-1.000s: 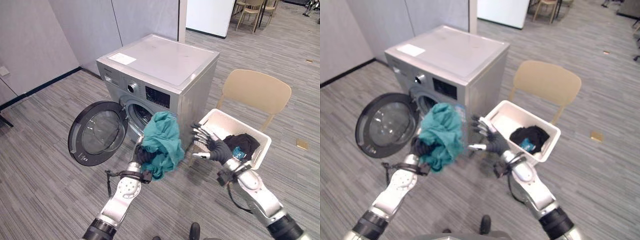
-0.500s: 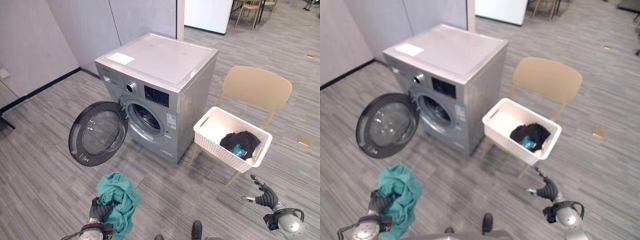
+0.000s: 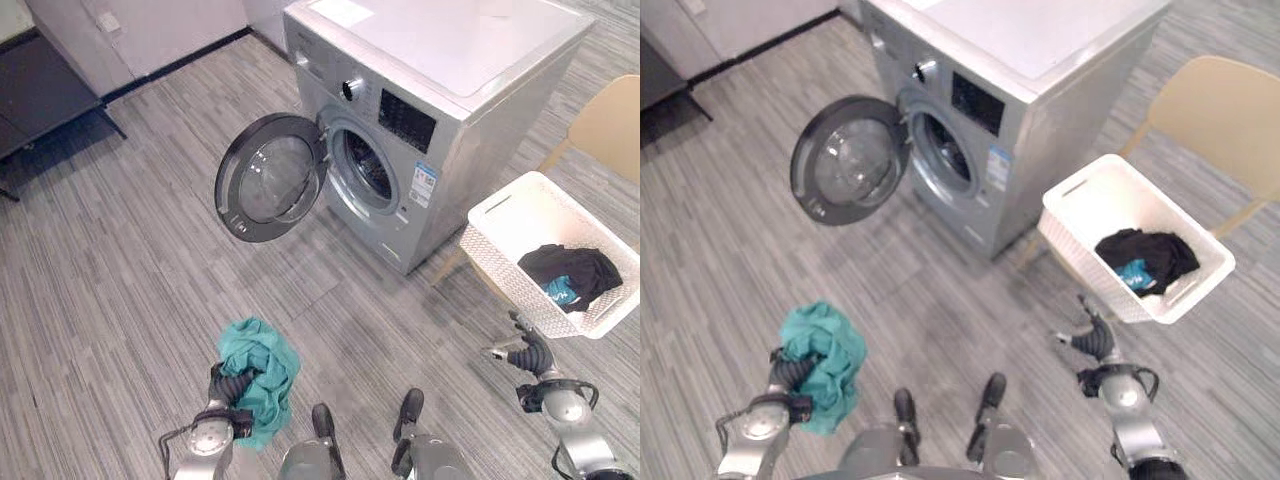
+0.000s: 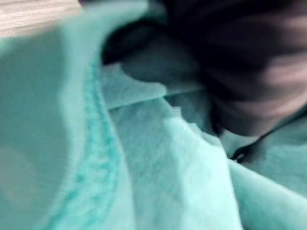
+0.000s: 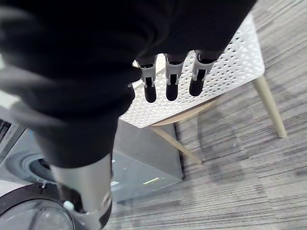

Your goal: Grab the laundry basket,head to the washer,open it,put in the laundry and shut it.

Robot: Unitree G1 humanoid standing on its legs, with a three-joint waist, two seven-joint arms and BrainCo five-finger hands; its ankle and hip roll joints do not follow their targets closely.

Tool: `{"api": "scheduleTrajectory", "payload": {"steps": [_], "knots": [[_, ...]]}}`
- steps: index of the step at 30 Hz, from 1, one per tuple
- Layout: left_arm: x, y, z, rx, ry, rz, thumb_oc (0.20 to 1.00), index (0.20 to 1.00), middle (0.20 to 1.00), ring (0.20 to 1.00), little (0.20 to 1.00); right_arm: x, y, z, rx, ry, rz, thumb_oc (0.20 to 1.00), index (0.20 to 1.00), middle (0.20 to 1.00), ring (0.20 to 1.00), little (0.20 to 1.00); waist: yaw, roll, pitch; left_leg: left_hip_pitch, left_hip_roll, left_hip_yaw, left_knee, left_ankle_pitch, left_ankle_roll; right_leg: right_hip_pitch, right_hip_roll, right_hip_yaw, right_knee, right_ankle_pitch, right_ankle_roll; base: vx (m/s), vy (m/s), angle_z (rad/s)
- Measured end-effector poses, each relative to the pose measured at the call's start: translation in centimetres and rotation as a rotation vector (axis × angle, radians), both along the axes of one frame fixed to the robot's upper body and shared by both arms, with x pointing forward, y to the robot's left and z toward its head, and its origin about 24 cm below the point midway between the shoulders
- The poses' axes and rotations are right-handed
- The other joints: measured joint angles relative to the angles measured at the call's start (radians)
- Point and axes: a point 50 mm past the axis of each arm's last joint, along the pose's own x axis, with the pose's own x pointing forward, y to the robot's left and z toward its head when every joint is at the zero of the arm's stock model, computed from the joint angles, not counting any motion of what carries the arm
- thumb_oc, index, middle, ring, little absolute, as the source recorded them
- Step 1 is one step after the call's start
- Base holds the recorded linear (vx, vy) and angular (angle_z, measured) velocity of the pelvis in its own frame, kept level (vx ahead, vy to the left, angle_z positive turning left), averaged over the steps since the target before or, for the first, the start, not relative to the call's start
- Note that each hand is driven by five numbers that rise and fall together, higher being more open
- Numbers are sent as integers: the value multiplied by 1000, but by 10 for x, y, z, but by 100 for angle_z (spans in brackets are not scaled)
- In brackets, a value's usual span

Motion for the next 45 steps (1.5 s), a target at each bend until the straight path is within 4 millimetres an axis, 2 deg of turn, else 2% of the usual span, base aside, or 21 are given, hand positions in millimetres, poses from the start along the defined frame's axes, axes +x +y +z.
{"api": "scheduleTrajectory", "payload": {"steps": [2,4,7,9,12,15,17,18,20,22,23,25,26,28,30,32,35,37,41,43,45], "knots": [[1,6,3,25,-3,-4,200,200,200,200,200,-1,19,-10,55,15,15,1000,1000,1000,1000,1000,2,-45,0,13,-48,-5,5,-26,36,-26,-54,18,100,-12,39,205,274,5],[6,11,8,52,-16,-13,200,200,200,200,200,-5,29,-16,68,41,51,1000,1000,1000,1000,1000,-4,-50,-3,11,-49,-6,25,-19,51,-67,-95,43,203,-36,40,96,128,22],[17,21,21,106,-57,-22,200,200,200,200,200,-8,39,-18,83,57,92,1000,1000,1000,1000,1000,-15,-53,2,11,-66,-65,19,-23,79,-175,-81,189,409,-137,48,119,81,32],[23,25,26,124,-76,-20,200,200,200,200,200,-2,41,-13,82,35,111,1000,1000,1000,1000,1000,-27,-40,10,23,-65,-94,-3,-21,88,-216,3,259,396,-165,48,224,34,40],[29,16,27,116,-87,-55,200,200,200,200,200,1,38,-9,66,26,114,1000,1000,1000,1000,1000,-49,-43,21,70,-100,-147,-34,-45,117,-283,74,257,301,-157,59,369,-31,65],[32,1,24,128,-76,-121,200,200,200,200,200,-5,34,-19,64,73,101,1000,1000,1000,1000,1000,-58,-43,25,134,-134,-219,-43,-80,91,-316,55,173,112,-129,88,316,-97,80],[28,-3,21,141,-63,-151,200,200,200,200,200,-11,33,-24,66,102,98,1000,1000,1000,1000,1000,-56,-45,25,191,-140,-237,-55,-102,69,-285,40,148,114,-125,89,380,-179,53],[25,-7,19,131,-57,-164,200,200,200,200,200,-13,31,-25,65,111,99,1000,1000,1000,1000,1000,-57,-24,28,221,-114,-274,-48,-129,50,-258,48,152,140,-78,55,177,-100,75],[26,-16,20,122,-64,-213,200,200,200,200,200,-18,30,-28,63,128,98,1000,1000,1000,1000,1000,-76,-8,18,228,-85,-293,7,-135,25,-216,74,150,141,-56,40,179,-96,80],[25,-21,21,106,-72,-236,200,200,200,200,200,-11,26,-21,47,101,107,1000,1000,1000,1000,1000,-78,-10,9,233,-50,-251,90,-126,-3,-143,122,157,102,8,-48,246,-133,45],[25,-21,20,103,-70,-236,200,200,200,200,200,-8,27,-18,46,84,111,1000,1000,1000,1000,1000,-74,-15,6,216,-38,-229,160,-126,-4,-117,131,167,85,1,-59,193,-78,2],[23,-23,19,96,-67,-237,200,200,200,200,200,-2,27,-11,37,48,125,1000,1000,1000,1000,1000,-68,-29,-19,140,-20,-184,320,-154,-46,-73,138,206,48,15,-163,125,-7,-32],[28,-25,21,95,-82,-245,200,200,200,200,200,1,25,-9,35,41,120,1000,1000,1000,1000,1000,-78,-30,-24,82,-20,-186,364,-176,-73,-59,138,219,23,-1,-166,154,24,-23],[35,-30,26,93,-107,-266,200,200,200,200,200,1,22,-10,27,55,114,1000,1000,1000,1000,1000,-78,-36,-21,28,-15,-150,312,-186,-61,-28,147,233,-1,12,-169,131,22,-24],[39,-34,27,94,-112,-287,200,200,200,200,200,-2,22,-12,30,63,113,1000,1000,1000,1000,1000,-89,-52,-16,-26,-16,-163,176,-162,-63,48,154,247,-33,-7,-145,247,91,-41],[45,-40,31,122,-129,-326,200,200,200,200,200,-7,22,-20,30,98,108,1000,1000,1000,1000,1000,-87,-68,-14,-148,8,-171,74,-27,-70,70,169,260,-34,-67,-116,329,175,-55],[42,-41,23,128,-88,-336,200,200,200,200,200,-14,26,-33,40,155,107,1000,1000,1000,1000,1000,-60,-67,-14,-195,40,-301,-48,71,-77,102,207,299,-33,-83,-100,245,183,-66],[40,-40,19,134,-68,-330,200,200,200,200,200,-14,28,-34,46,160,106,1000,1000,1000,1000,1000,-39,-67,-14,-206,48,-383,-50,78,-82,121,221,345,-32,-88,-102,264,245,-88],[45,-49,21,130,-81,-369,200,200,200,200,200,-21,19,-35,24,172,85,1000,1000,1000,1000,1000,-80,-12,-31,-146,41,-347,10,103,-45,191,191,434,-16,-139,-62,376,424,-81],[48,-50,25,140,-96,-384,200,200,200,200,200,-18,24,-34,34,162,88,1000,1000,1000,1000,1000,-81,-14,-34,-99,-4,-247,-8,128,0,140,112,483,103,-203,8,219,426,-84],[40,-48,20,155,-55,-418,200,200,200,200,200,-6,32,-28,44,127,109,1000,1000,1000,1000,1000,-69,-22,-32,-75,-29,-136,-18,98,40,56,67,489,208,-218,25,85,268,-129]]}}
